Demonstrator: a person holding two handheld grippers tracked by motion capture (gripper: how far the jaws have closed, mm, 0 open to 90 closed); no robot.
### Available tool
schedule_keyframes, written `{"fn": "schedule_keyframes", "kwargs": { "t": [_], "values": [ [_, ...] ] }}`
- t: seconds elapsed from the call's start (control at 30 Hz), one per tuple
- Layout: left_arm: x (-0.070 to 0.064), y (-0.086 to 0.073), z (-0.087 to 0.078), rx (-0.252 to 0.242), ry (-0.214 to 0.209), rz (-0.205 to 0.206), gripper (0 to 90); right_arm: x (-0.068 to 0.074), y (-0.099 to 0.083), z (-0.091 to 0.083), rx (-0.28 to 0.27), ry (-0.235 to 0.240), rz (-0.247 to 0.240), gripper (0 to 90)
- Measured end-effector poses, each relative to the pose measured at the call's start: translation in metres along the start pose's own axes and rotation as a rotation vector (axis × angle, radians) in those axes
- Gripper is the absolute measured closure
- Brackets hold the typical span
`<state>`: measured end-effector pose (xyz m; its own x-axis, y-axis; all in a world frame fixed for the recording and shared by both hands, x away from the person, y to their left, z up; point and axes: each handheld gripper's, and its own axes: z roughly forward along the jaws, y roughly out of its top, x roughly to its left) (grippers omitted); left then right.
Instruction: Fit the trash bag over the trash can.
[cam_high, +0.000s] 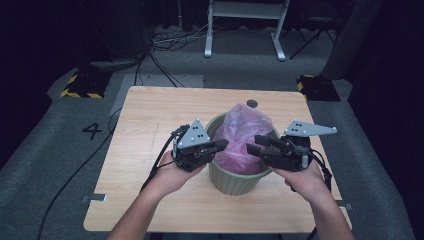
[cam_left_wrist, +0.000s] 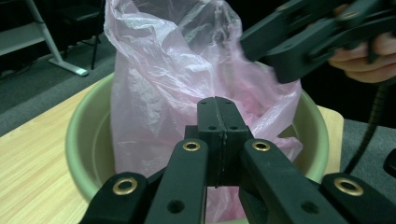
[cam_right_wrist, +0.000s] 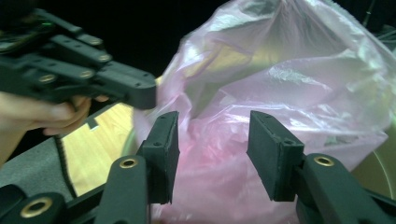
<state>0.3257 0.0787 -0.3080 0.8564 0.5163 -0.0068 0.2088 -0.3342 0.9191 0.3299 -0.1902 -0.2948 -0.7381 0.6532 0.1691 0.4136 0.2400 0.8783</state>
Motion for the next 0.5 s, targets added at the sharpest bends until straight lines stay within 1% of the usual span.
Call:
{"fn": "schedule_keyframes", "kwargs": {
  "t": [0.07, 0.13, 0.17, 0.2, 0.23, 0.3, 0.33, 0.4, 0.5],
  "values": [
    [-0.002, 0.0, -0.001, -0.007, 0.006, 0.004, 89.8, 0.0, -0.001, 0.007, 0.018, -0.068, -0.02, 53.5],
    [-0.004, 0.0, -0.003, -0.013, 0.006, 0.003, 89.8, -0.001, -0.004, 0.014, 0.032, -0.083, -0.024, 55.0],
    [-0.006, 0.0, -0.004, -0.014, 0.008, 0.008, 89.8, 0.0, -0.005, 0.017, 0.038, -0.099, -0.041, 60.8],
    [-0.006, 0.001, -0.005, -0.012, 0.009, 0.013, 89.8, 0.001, -0.007, 0.02, 0.044, -0.13, -0.084, 67.9],
    [-0.006, 0.001, -0.005, -0.011, 0.006, 0.012, 89.8, 0.002, -0.008, 0.021, 0.046, -0.13, -0.1, 77.2],
    [-0.006, 0.001, -0.006, -0.006, 0.014, 0.011, 89.8, 0.002, -0.01, 0.021, 0.03, -0.129, -0.128, 90.0],
    [-0.005, 0.0, -0.007, -0.001, 0.012, 0.009, 89.8, 0.001, -0.01, 0.02, 0.021, -0.133, -0.133, 90.0],
    [-0.003, -0.002, -0.008, 0.002, 0.021, 0.005, 89.9, -0.002, -0.009, 0.015, 0.018, -0.128, -0.129, 90.0],
    [0.001, -0.006, -0.013, 0.003, 0.033, -0.01, 89.8, -0.008, -0.009, 0.005, -0.005, -0.145, -0.119, 90.0]
  ]
}}
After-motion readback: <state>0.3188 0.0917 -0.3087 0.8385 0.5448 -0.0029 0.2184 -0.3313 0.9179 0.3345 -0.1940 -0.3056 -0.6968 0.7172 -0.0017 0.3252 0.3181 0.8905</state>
